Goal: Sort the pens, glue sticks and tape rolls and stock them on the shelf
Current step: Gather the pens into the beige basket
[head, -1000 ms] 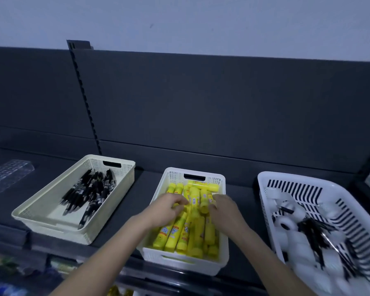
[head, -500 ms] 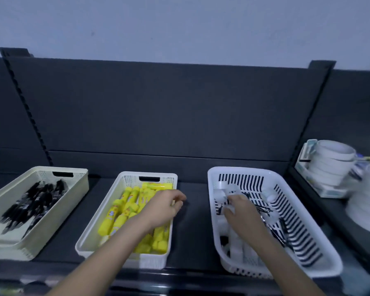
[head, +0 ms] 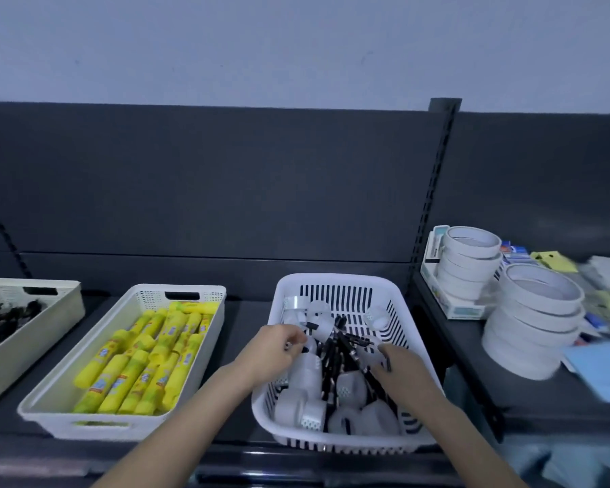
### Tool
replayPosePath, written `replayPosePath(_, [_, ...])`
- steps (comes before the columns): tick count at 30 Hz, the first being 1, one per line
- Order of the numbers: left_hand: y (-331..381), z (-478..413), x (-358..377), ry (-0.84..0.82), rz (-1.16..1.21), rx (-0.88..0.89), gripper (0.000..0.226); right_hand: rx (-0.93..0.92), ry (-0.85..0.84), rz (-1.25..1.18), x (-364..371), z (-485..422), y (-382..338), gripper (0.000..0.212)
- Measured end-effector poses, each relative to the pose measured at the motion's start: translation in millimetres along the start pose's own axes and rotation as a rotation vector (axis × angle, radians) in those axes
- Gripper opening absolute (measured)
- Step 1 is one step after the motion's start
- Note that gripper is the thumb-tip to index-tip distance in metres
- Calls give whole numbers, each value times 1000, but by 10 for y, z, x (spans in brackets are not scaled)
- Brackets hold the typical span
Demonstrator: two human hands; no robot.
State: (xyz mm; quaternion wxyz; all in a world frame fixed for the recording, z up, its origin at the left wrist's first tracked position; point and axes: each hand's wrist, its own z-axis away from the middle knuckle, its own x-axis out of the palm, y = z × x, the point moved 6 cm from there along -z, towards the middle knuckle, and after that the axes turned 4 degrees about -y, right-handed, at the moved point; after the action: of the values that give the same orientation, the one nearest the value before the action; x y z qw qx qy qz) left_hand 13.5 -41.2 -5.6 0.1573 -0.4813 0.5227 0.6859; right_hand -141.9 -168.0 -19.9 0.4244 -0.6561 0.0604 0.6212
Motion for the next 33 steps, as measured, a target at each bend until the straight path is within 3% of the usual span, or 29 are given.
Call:
replayPosePath(5, [21, -202, 70, -10, -50, -43, 25, 17, -42, -16, -1, -85, 94, 35])
replayPosePath(9, [64, -457, 161, -30, -162, -26, 29, 17, -50, -61, -57, -226, 55, 18])
replayPosePath(15, [144, -832, 345, -170, -540, 141, 59, 4, -69, 74, 42, -650, 12, 18])
replayPosePath(20, [68, -1013, 401, -218, -610, 150, 49, -61, -79, 235, 211, -865, -76, 19])
replayPosePath(24, [67, -1010, 349, -245, -499, 154, 42, -23, -142, 284, 257, -850, -9, 19])
replayPosePath(26, [74, -970, 261, -260, -440, 139, 45, 42, -124, 268, 175, -815, 92, 30])
replayPosePath(30, [94, -966, 71, -129, -596, 181, 45, 106, -91, 291, 52, -705, 237, 41])
replayPosePath(33, [127, -930, 138, -124, -686, 225, 42, 111, -157, 298, 75, -606, 251, 39])
